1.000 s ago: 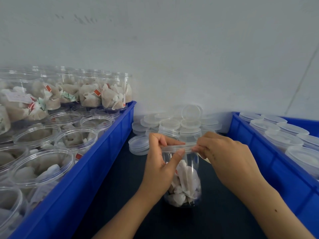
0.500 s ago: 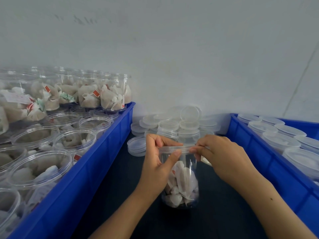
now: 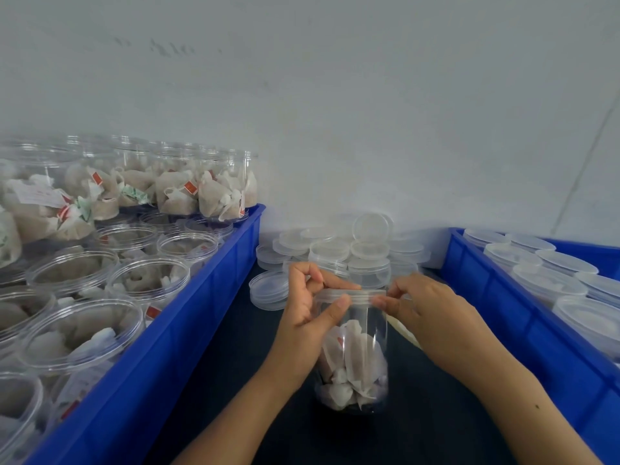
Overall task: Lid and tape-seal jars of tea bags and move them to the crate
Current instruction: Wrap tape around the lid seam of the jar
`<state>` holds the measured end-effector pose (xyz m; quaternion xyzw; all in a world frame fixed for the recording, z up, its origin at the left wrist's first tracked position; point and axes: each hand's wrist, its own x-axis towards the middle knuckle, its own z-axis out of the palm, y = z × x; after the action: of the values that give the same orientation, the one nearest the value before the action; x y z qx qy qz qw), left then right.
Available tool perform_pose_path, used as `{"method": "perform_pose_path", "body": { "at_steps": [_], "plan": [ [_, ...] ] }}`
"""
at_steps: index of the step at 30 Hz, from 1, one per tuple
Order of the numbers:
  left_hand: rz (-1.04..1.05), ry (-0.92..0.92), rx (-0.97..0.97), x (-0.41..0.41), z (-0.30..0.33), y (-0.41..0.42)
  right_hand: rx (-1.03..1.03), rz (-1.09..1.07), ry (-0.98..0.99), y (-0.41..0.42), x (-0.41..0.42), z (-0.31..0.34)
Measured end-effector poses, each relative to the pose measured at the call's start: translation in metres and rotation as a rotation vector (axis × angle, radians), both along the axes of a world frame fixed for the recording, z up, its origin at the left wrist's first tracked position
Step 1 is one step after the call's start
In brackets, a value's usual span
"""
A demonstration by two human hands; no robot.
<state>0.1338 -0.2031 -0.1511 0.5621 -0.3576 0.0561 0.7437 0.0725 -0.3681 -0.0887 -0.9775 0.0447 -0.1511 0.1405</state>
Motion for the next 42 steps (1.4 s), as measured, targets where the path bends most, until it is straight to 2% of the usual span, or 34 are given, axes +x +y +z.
{"method": "perform_pose_path", "body": {
  "at_steps": [5, 9, 15, 19, 21, 24, 26, 28, 31, 34, 37, 42],
  "plan": [
    [-0.004, 0.014, 0.005, 0.0, -0.001, 0.001, 0.122, 0.035, -0.109, 0.004, -0.005, -0.01],
    [-0.027, 0.044, -0.012, 0.0, -0.001, 0.0, 0.331, 0.047, -0.127, -0.002, -0.005, -0.012],
    [-0.067, 0.053, -0.005, 0.002, 0.0, 0.001, 0.316, 0.234, 0.01, -0.011, -0.006, -0.007],
    [-0.051, 0.023, -0.008, 0.0, -0.003, -0.002, 0.369, 0.252, -0.075, -0.011, -0.005, -0.012],
    [0.021, -0.019, 0.014, -0.005, -0.006, -0.004, 0.361, 0.24, -0.115, -0.01, -0.005, -0.014],
    [0.26, -0.054, 0.075, -0.016, -0.01, -0.011, 0.373, 0.196, -0.165, -0.006, -0.007, -0.02],
    [0.43, -0.017, 0.119, -0.026, -0.009, -0.017, 0.365, 0.137, -0.212, -0.002, -0.009, -0.024],
    [0.516, 0.038, 0.218, -0.037, -0.006, -0.022, 0.312, 0.077, -0.24, 0.005, -0.01, -0.026],
    [0.492, 0.141, 0.308, -0.046, -0.001, -0.025, 0.244, 0.042, -0.254, 0.02, -0.015, -0.027],
    [0.413, 0.279, 0.21, -0.041, 0.005, -0.023, 0.188, 0.027, -0.288, 0.031, -0.022, -0.027],
    [0.335, 0.35, 0.16, -0.03, 0.005, -0.017, 0.124, 0.077, -0.224, 0.03, -0.024, -0.022],
    [0.275, 0.385, 0.115, -0.018, 0.001, -0.012, 0.274, 0.243, -0.026, 0.009, -0.026, -0.011]
  ]
}}
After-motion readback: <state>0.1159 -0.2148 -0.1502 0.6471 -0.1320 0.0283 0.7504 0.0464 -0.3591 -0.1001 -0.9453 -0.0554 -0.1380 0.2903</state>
